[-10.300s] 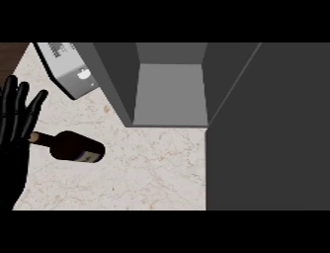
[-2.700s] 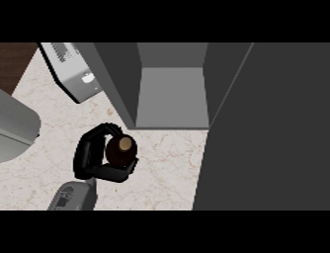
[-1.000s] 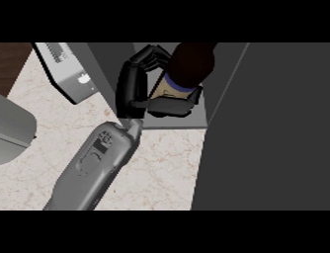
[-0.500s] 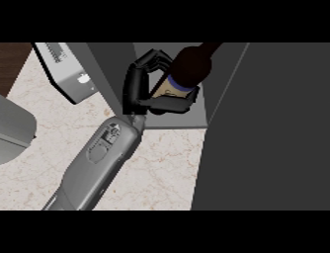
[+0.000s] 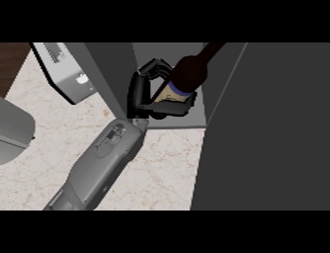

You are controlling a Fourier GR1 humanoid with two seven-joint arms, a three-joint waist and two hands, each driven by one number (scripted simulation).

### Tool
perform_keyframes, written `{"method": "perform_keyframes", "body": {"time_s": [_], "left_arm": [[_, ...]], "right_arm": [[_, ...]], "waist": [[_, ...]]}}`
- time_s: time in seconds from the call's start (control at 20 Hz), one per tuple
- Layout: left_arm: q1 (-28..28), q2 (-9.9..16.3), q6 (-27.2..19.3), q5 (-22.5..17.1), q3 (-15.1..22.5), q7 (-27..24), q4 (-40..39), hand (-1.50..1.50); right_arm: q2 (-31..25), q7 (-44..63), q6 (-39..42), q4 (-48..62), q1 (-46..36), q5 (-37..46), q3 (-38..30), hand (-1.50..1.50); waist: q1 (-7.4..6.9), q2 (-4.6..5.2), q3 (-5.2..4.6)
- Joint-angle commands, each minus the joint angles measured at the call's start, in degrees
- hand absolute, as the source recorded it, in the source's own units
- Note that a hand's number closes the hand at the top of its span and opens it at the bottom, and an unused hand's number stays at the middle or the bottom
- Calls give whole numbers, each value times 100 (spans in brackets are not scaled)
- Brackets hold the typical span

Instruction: Pick up the wine, place it into the cabinet and close the cabinet

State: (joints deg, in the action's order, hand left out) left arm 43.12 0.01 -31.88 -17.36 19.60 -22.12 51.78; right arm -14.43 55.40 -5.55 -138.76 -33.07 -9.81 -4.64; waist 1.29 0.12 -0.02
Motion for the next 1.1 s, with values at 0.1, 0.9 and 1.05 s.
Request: {"method": "perform_keyframes", "body": {"time_s": [0.1, 0.9, 1.05], "left_arm": [[79, -1, -148, -433, 320, -665, -893, 150], [439, -1, -122, -1406, 293, -1894, -2202, 150], [941, -1, 275, -1580, -333, -1870, -2681, 150]], "right_arm": [[91, 253, -3, -557, 136, -557, -12, -150], [109, 131, -17, -145, -208, -281, 112, -150], [116, 104, 110, -164, -50, -584, -23, -150]], "waist": [[106, 16, -2], [110, 24, -7], [125, 43, -5]]}}
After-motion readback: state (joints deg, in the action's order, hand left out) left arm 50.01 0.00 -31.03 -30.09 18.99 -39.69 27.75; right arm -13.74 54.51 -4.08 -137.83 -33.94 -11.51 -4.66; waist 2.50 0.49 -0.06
